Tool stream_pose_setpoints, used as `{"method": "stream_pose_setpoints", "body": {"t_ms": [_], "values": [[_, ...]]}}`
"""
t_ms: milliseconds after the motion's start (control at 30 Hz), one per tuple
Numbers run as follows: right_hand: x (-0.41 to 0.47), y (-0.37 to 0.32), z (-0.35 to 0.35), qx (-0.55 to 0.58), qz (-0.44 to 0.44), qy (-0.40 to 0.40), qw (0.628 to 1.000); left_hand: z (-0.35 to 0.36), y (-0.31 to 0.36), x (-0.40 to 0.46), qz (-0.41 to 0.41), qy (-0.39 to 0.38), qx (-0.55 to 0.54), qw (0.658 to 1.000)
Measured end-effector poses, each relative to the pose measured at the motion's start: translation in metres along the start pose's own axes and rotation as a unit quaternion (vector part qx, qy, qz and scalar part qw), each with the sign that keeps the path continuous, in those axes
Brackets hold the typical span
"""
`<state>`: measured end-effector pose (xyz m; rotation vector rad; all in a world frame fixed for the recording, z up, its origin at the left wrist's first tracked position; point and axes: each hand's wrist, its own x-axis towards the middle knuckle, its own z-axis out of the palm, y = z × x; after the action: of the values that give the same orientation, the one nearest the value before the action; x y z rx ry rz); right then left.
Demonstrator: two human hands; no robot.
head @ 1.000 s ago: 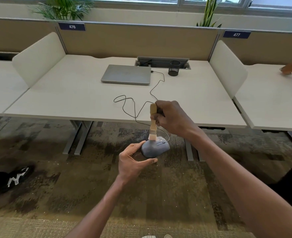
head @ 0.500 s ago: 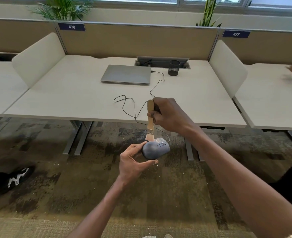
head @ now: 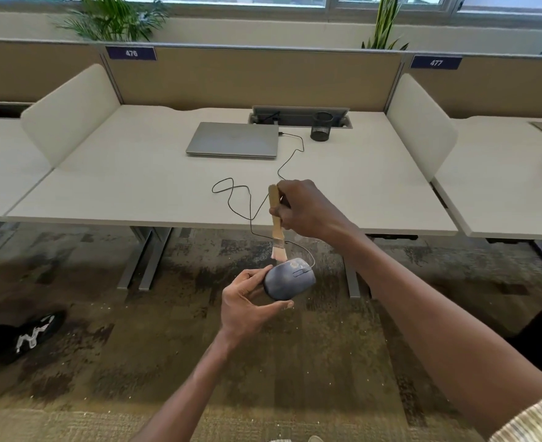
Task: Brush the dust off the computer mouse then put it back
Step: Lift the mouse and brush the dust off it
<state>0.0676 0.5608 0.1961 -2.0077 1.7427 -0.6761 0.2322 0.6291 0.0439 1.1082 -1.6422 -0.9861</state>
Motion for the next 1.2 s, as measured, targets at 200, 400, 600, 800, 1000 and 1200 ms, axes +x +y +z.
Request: {"method": "stream_pose_setpoints", "body": {"t_ms": [200, 400, 600, 800, 1000, 1200], "values": [[0.007, 0.000, 0.005, -0.004, 0.011, -0.032, 0.999, -0.002, 0.004, 0.000, 0.001, -0.005, 0.004, 1.000], [0.004, 0.005, 0.003, -0.011, 0.006, 0.000, 1.000, -0.001, 0.004, -0.002, -0.006, -0.004, -0.005, 1.000], [0.006, 0.005, 0.005, -0.006, 0.020, -0.029, 0.999, -0.002, 0.004, -0.001, 0.001, -0.013, -0.003, 1.000], [-0.002, 0.013, 0.002, 0.056, 0.030, 0.022, 0.998, -0.007, -0.003, -0.004, -0.021, -0.007, -0.015, 1.000], [-0.021, 0.016, 0.009, 0.132, 0.020, 0.027, 0.991, -0.018, -0.013, -0.008, -0.086, 0.001, -0.063, 0.994], [-0.029, 0.027, 0.024, 0.113, 0.026, 0.018, 0.993, -0.025, -0.025, -0.019, -0.126, -0.010, -0.091, 0.988]]}}
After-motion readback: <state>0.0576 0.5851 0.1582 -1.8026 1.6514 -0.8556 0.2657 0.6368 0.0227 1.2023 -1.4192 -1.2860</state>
